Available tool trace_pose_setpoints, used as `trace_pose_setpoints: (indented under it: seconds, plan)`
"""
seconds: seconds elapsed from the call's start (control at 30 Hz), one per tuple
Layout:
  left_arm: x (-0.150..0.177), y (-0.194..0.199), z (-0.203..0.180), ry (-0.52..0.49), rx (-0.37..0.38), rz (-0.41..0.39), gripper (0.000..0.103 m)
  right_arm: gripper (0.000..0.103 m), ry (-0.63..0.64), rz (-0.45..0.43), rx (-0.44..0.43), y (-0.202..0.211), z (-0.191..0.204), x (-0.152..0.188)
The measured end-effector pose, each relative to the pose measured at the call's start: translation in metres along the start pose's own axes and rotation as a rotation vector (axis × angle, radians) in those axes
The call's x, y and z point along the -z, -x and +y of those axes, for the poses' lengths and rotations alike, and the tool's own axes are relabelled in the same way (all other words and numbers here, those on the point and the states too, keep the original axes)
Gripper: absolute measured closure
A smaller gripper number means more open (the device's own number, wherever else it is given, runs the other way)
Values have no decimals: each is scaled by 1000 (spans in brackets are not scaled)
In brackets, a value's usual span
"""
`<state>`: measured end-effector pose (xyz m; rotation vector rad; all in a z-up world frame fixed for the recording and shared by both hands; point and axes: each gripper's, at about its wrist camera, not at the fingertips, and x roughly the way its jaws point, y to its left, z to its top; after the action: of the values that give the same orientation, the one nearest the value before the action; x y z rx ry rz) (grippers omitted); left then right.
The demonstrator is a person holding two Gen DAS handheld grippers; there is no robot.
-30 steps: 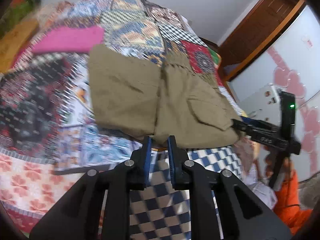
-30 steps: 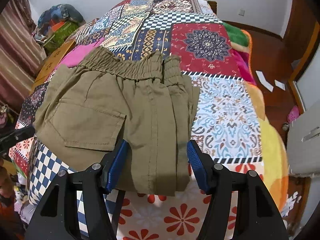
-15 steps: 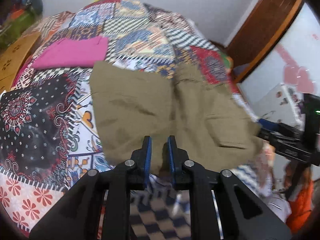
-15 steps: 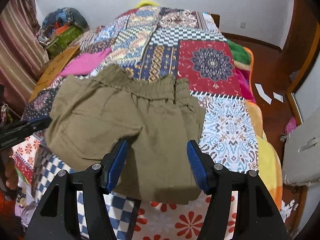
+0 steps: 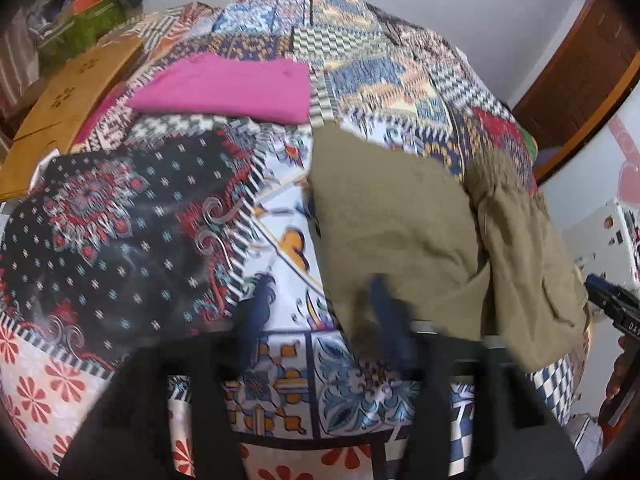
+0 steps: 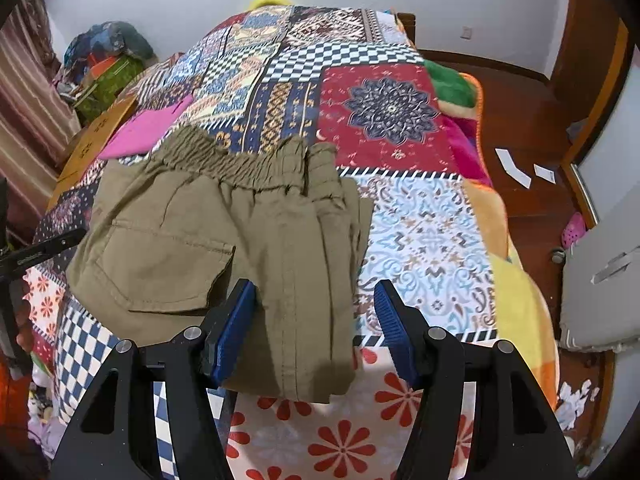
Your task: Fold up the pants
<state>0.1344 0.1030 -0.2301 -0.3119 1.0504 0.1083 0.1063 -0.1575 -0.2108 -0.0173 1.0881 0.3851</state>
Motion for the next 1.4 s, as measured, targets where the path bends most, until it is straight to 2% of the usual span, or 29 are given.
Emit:
trace_pose_setpoints:
  seconds: [0.1, 0.17, 0.27, 0.4, 0.53, 0.63, 0.87, 1.03, 1.13, 1.27, 1.4]
  plan:
    - [-13, 2, -2, -3, 25, -14, 28, 42, -6, -24, 16, 8, -2, -6]
    - [-22, -1, -5, -14, 38, -14, 23, 31, -13, -47, 18, 13, -4, -10]
    - [-31, -13, -10, -26, 70, 9, 19, 21, -20, -75, 24, 15, -5, -16]
    - [-33, -37, -16, -35, 89, 67, 19, 21, -35, -51, 37, -1, -10, -21]
    - [-31, -59, -17, -34, 118, 120, 19, 21, -88, 22, -3, -29, -22, -19]
    - [-31, -63, -19, -38, 141, 125, 19, 21, -117, 68, -49, -45, -27, -16]
    - [-37, -70, -24, -15, 205, 139, 22, 21, -148, 103, -126, -66, -29, -19]
    - [-38, -72, -31, -41, 230, 131, 23, 21, -131, 110, -139, -75, -28, -22]
    - [-38, -74, -35, -60, 218, 122, 28, 24, -101, 107, -129, -78, -24, -25]
    - [-40, -72, -37, -52, 231, 119, 41, 42, -102, 100, -163, -79, -23, -27]
    - [-41, -69, -42, -69, 244, 118, 57, 51, -96, 94, -175, -78, -22, -28]
